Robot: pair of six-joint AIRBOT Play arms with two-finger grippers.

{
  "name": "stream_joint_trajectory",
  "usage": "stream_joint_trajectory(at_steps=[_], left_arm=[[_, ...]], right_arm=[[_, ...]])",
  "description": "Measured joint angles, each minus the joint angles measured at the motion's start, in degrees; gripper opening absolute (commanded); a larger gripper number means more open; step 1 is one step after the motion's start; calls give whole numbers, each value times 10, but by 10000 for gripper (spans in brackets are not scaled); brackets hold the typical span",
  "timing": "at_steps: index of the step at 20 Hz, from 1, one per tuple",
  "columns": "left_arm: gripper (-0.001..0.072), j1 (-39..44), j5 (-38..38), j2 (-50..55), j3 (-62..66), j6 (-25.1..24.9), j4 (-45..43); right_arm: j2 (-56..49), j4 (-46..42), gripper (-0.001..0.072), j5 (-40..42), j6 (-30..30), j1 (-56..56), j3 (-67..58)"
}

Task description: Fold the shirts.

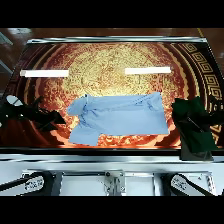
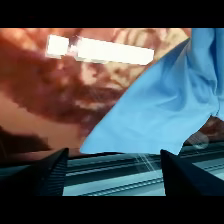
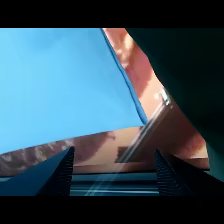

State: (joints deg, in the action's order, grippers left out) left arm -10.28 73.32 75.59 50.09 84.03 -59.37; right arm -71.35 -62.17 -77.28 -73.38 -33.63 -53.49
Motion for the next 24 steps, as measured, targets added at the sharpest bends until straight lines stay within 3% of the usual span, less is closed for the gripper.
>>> stream_joint_trajectory(at_steps=[7,15,16,18,20,21,24], left_arm=[[673,62,-129,28,-48,9,28],[646,109,-148,70,-51,15,60],[612,116,-148,75,-51,15,68],[267,129,-150,87,-53,14,72],[93,136,-156,94,-54,13,70],[40,138,-159,96,-54,11,72],[40,141,-156,94,-53,-3,77]], right_arm=[[0,31,635,29,7,-2,20],[-17,37,635,49,9,28,22],[-22,37,635,51,7,30,22],[-32,34,635,54,5,37,22],[-44,33,635,54,4,51,22],[-52,32,635,54,3,59,22],[-76,5,635,54,1,76,22]])
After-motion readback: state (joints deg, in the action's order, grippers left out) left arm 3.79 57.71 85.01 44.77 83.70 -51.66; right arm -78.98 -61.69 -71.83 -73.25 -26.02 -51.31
